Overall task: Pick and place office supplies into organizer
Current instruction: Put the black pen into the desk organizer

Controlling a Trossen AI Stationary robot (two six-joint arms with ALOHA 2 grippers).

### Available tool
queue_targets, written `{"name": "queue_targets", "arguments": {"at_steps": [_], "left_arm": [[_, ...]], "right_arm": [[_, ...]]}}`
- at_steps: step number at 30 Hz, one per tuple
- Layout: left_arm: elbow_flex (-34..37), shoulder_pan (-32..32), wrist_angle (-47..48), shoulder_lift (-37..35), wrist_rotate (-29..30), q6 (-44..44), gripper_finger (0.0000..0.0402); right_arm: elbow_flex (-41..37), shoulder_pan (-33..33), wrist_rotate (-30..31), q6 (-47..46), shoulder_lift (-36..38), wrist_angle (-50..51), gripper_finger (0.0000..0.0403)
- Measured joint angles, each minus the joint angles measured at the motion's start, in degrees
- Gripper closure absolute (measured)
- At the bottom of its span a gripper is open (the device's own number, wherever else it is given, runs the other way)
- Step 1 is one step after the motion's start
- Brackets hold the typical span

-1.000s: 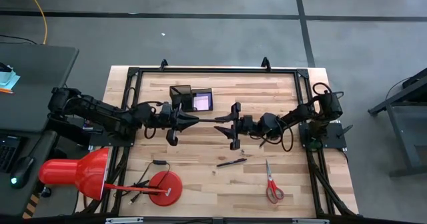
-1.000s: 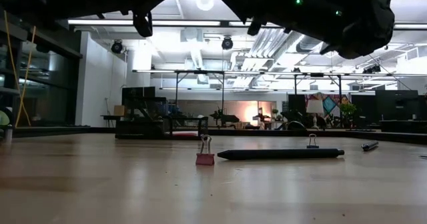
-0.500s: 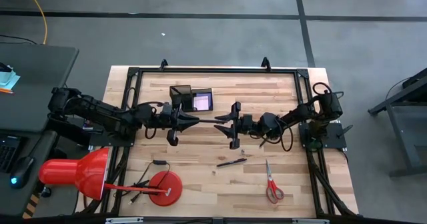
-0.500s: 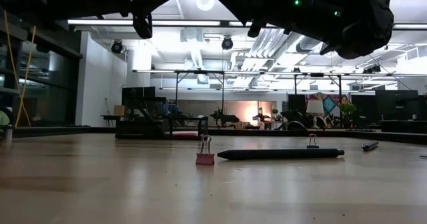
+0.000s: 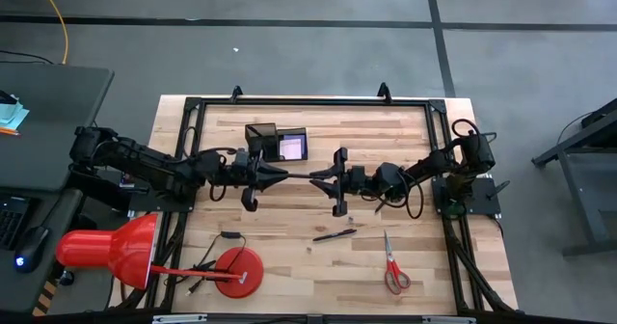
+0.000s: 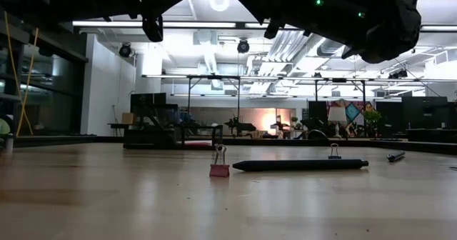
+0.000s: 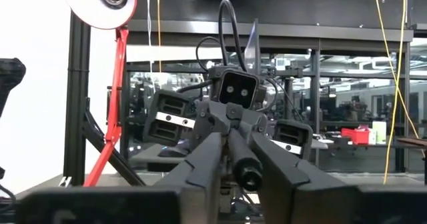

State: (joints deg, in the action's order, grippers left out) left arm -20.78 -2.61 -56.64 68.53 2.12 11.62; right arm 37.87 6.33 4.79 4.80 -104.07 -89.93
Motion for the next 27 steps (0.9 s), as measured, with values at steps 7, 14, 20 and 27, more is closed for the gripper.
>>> {"name": "queue_targets", "arguments": {"at_steps": [7,14,20,27], "left_arm": [[0.00,0.04,-0.13,-0.02,0.03,-0.04,0.0386],[0.00,0.00,0.18,0.00,0.04,0.00,0.0366],[0.00,0.00,2.36,-0.36,0.60,-0.26,0.0339],[0.00,0.00,4.74,-0.55,2.47,-0.91,0.0328]], "right_arm": [[0.00,-0.03,0.10,0.17,0.00,-0.15,0.0377],[0.00,0.00,1.61,0.15,0.00,0.05,0.0357],[-0.02,0.04,2.30,1.29,0.00,0.25,0.0370],[-0.01,0.04,3.87,1.27,0.00,0.60,0.0358]]}}
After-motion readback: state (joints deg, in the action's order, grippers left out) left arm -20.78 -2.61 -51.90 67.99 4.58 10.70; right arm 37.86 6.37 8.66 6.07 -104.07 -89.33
